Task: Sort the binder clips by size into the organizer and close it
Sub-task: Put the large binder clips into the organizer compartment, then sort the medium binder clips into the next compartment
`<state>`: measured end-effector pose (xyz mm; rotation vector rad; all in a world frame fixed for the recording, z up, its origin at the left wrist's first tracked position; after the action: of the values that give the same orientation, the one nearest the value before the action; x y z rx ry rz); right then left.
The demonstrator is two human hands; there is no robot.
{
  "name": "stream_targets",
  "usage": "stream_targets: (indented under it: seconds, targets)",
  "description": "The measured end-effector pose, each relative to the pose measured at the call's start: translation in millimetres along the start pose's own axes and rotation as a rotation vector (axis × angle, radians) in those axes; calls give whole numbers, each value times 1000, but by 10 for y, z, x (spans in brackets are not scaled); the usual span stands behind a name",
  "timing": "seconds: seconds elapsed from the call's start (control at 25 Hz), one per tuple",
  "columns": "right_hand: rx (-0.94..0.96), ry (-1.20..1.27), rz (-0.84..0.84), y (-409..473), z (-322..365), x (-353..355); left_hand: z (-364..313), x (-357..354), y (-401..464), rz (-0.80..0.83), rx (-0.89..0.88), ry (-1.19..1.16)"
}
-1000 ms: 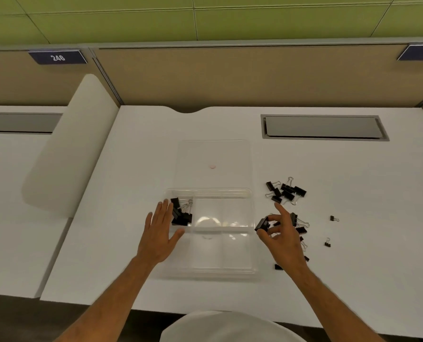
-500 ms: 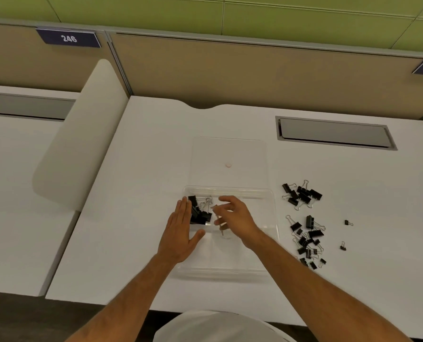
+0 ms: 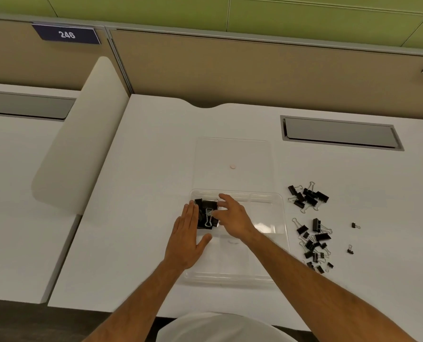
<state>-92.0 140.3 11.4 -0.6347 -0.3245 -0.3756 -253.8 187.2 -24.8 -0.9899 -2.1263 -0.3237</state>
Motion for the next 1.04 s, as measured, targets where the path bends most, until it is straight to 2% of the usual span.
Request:
stream_targets:
  seconds: [0.28,0.48,0.8,1.04]
  targets:
    - [57,109,-97,-443,-337,392,-21,14,-7,5,-21,-6]
    - [9,232,-211,-840,-710,749,-35,26,-12,1,-36,7]
    - [-52,288,-276,-1240,-1342,1188,-68,-9,-12,-17,6,120]
    - [-117,276,-315,-1380,-1865,1802,-610,-241,-99,-93,28,-38]
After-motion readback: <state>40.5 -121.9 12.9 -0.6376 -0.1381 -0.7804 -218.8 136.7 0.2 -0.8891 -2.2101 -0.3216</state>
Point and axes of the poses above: each hand's wrist, its own y-axis towards the middle knuckle, its own x-axis out of the back of the hand, z = x × y, the point moved 5 cm from there along y, towards the middle knuckle, and after that the axes turned 11 degrees about -y, right-handed, at the moved point
